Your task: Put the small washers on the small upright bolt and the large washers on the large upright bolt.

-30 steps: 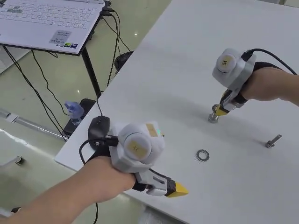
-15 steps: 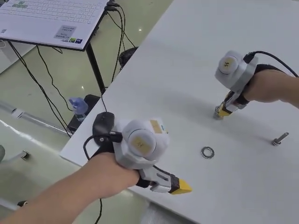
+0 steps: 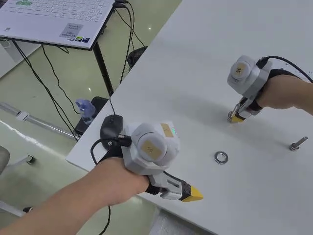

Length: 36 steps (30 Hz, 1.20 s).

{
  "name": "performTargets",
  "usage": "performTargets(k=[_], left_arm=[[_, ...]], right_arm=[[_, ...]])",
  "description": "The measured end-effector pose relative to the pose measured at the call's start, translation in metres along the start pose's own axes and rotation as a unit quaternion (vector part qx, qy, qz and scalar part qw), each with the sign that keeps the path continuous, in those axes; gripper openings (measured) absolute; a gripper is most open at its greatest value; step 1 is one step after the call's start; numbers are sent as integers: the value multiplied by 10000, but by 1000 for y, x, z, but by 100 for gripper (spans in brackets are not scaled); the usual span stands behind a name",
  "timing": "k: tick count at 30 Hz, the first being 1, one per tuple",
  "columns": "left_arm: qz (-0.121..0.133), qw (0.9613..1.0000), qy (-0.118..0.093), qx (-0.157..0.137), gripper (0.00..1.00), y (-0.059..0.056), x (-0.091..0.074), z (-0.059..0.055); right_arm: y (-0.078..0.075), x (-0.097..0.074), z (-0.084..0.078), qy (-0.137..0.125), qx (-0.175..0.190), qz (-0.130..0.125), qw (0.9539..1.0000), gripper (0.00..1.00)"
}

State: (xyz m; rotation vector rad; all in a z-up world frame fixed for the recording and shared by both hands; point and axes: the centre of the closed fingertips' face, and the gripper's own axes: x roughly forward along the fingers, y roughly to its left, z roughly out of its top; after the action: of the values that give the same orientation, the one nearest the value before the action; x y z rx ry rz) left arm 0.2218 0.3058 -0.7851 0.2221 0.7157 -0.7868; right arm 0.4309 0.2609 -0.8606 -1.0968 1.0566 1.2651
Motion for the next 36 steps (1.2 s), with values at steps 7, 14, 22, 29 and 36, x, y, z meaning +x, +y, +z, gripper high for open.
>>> performTargets(k=[7,14,22,29,36], left_arm=[[10,10000,-3,-15,84,1,-1,0],[10,10000,1,-18,84,2,-1,0],[16,10000,5,4,84,2,-3,0],[17,10000,-17,36,84,3,-4,3],[42,9999,-56,74,84,4,-5,7]], right_arm=[[0,-1,-2,10,64,-1,10000,22],[1,-2,-3,-3,58,4,10000,23],[-1,-2,-5,-15,31,14,10000,24],[-12,-6,-8,-47,10,-25,10000,26],[-8,-28,-6,-254,-36,-136,9996,26]])
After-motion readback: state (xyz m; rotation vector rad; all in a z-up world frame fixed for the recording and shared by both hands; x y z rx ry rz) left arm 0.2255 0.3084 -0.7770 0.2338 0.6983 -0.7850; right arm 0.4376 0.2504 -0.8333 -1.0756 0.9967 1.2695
